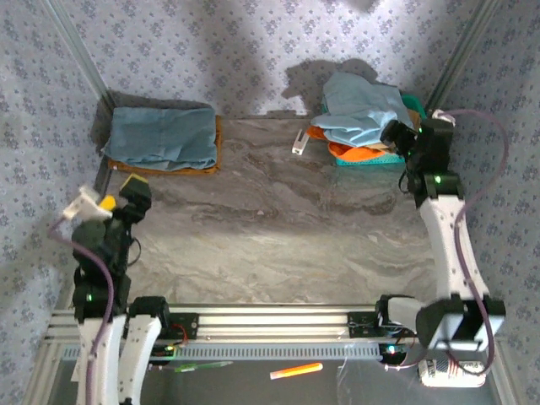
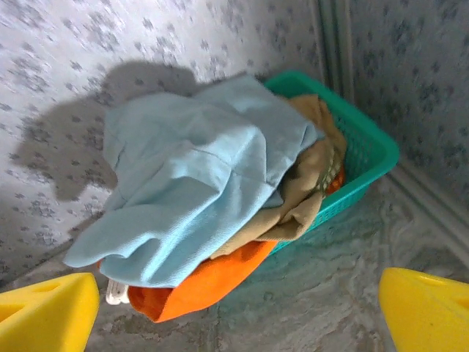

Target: Fold and stack the trousers

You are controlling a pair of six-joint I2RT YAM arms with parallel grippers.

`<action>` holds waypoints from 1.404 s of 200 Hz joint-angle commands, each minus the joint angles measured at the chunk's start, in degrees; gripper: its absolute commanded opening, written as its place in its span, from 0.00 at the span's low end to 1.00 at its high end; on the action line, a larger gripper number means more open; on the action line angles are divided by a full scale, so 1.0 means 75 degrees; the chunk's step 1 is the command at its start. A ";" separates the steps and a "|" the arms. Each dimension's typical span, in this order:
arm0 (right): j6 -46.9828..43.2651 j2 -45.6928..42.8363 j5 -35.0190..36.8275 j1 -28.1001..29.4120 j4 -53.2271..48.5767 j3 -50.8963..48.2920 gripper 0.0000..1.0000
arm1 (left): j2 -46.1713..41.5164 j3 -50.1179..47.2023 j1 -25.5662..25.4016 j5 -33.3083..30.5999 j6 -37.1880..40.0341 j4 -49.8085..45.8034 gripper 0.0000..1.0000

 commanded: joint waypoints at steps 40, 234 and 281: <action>0.0639 0.3498 -0.1221 -0.0348 -0.0892 0.2744 1.00 | 0.0097 -0.0430 0.0024 0.1722 -0.0498 -0.0894 1.00; 0.0409 0.4603 -0.1057 0.0387 -0.1217 0.5676 0.00 | 0.1510 -0.0240 -0.0438 0.3654 -0.0263 -0.1133 0.95; 0.0102 0.3455 -0.0910 0.0741 -0.1097 0.5940 0.00 | 0.1328 -0.0164 -0.0567 0.3519 -0.0191 -0.1247 0.94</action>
